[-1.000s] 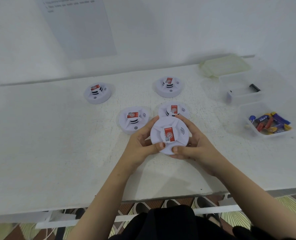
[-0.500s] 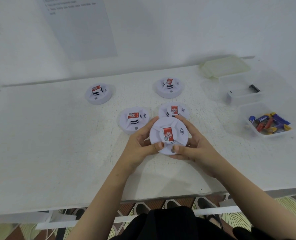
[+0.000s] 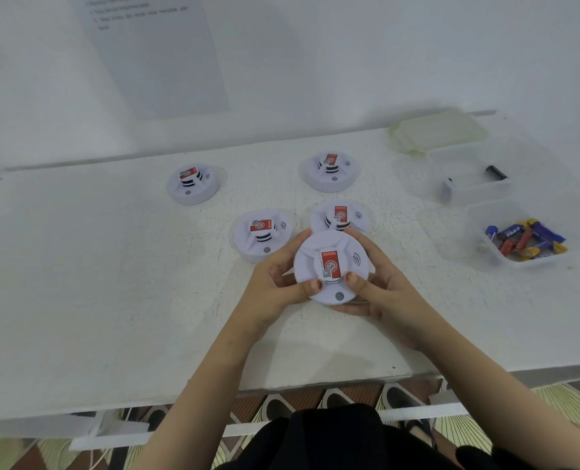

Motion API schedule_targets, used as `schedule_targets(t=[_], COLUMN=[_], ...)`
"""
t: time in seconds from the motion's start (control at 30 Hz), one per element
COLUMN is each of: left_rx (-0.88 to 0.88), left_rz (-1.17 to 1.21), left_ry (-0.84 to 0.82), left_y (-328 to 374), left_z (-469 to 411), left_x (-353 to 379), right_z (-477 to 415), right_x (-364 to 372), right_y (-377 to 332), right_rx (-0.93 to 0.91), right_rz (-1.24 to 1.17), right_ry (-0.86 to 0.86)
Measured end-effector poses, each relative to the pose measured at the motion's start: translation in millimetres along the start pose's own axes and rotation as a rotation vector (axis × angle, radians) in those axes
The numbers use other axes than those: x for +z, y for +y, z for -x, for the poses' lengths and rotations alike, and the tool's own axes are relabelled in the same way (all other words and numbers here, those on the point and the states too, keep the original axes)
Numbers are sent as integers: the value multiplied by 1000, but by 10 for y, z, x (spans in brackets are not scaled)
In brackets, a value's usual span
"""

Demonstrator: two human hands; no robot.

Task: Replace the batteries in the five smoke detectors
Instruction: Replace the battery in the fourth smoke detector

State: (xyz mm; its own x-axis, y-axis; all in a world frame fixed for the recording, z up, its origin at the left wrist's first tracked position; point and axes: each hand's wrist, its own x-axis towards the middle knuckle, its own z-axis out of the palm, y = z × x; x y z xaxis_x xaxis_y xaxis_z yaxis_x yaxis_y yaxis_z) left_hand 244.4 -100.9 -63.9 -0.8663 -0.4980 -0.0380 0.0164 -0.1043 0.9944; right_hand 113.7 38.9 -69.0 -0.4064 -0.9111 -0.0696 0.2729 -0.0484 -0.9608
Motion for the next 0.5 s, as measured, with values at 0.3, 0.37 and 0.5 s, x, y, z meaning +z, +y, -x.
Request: schedule_targets(t=[0.3,0.37,0.5], left_rx=[-9,-8,-11], left_rz=[6,7,4], left_ry=[5,5,7], left_y=[24,30,31], left_z=[15,21,24], left_x=[-4,-2,-1], right_z=[1,2,-1], right_x=[8,5,1], right_y=[16,19,25], right_rx=[16,13,17], right_rz=[-22,-18,-17], right_ry=[0,-6,-9])
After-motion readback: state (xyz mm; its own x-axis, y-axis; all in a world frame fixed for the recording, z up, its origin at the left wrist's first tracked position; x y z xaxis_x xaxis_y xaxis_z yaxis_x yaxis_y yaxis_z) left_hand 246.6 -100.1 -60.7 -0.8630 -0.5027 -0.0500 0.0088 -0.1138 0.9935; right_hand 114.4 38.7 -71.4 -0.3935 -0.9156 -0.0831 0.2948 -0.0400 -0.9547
